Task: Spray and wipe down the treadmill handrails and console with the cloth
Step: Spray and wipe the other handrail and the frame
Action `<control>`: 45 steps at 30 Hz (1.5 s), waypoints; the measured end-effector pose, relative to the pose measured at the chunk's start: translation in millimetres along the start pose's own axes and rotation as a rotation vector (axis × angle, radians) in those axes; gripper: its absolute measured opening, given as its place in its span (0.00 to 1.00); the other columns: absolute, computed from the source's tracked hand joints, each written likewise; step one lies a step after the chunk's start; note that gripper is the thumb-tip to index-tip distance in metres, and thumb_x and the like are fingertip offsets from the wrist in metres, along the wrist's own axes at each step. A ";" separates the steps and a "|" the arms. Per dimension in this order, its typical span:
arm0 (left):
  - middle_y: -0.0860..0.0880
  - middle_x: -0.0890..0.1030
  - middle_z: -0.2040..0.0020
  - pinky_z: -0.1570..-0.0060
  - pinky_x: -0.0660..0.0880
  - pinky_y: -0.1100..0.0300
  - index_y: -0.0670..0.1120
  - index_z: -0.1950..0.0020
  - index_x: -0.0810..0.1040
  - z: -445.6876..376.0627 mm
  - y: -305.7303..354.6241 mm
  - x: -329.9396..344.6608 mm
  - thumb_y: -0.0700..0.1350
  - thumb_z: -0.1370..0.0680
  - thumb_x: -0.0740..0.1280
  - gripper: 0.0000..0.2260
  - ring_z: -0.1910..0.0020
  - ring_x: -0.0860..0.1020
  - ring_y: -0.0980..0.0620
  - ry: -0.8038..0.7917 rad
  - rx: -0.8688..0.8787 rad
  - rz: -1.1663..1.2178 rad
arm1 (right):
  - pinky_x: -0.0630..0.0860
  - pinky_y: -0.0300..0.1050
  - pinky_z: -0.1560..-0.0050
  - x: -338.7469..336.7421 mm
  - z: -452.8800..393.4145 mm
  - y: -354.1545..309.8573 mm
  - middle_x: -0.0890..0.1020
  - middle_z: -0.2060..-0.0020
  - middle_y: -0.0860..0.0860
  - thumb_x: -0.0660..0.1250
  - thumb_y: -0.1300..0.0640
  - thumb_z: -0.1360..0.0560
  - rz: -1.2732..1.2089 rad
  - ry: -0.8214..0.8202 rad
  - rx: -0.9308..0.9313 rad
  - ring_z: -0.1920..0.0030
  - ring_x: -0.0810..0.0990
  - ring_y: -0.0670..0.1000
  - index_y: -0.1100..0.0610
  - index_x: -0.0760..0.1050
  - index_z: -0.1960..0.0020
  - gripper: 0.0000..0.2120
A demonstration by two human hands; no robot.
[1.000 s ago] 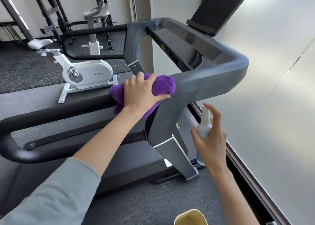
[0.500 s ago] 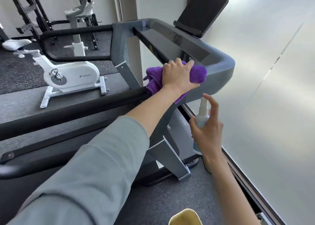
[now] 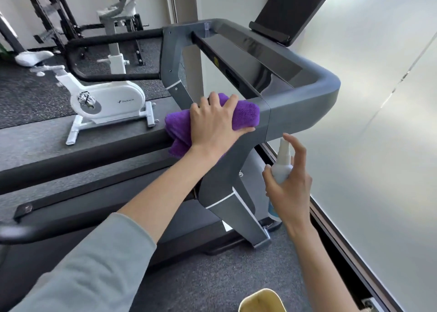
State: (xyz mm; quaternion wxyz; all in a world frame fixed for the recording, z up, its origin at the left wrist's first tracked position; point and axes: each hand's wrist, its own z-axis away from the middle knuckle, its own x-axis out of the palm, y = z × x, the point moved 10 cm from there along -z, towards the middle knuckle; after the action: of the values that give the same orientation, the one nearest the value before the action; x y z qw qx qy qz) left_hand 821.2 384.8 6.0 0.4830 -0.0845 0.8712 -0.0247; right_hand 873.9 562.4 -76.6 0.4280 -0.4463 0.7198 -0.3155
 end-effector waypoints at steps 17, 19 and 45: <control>0.45 0.78 0.52 0.59 0.73 0.52 0.53 0.37 0.75 5.7 -7.2 -1.3 0.71 0.40 0.72 0.37 0.57 0.78 0.42 0.074 0.092 0.094 | 0.78 0.61 0.65 0.3 3.8 -7.3 0.75 0.68 0.52 0.67 0.65 0.26 -0.018 -0.028 0.010 0.69 0.78 0.63 0.36 0.63 0.33 0.32; 0.44 0.79 0.56 0.62 0.73 0.51 0.51 0.42 0.78 23.5 -47.5 -4.0 0.73 0.42 0.71 0.37 0.60 0.79 0.41 0.080 0.052 0.063 | 0.79 0.61 0.63 8.0 2.9 -13.2 0.77 0.65 0.47 0.68 0.65 0.26 -0.049 -0.043 -0.013 0.68 0.79 0.62 0.38 0.64 0.33 0.31; 0.51 0.81 0.50 0.56 0.69 0.54 0.57 0.39 0.73 70.0 -178.5 -7.0 0.74 0.40 0.70 0.36 0.50 0.79 0.44 -0.234 -0.121 0.177 | 0.77 0.53 0.66 101.5 32.7 -81.8 0.76 0.61 0.49 0.67 0.68 0.27 -0.188 -0.198 -0.105 0.71 0.72 0.54 0.44 0.65 0.32 0.31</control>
State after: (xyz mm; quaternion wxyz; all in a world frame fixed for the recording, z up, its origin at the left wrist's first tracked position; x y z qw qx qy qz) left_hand 906.0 212.9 -3.1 0.5755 -0.0385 0.8129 0.0807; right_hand 909.9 434.5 -56.3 0.4416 -0.5627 0.6444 -0.2705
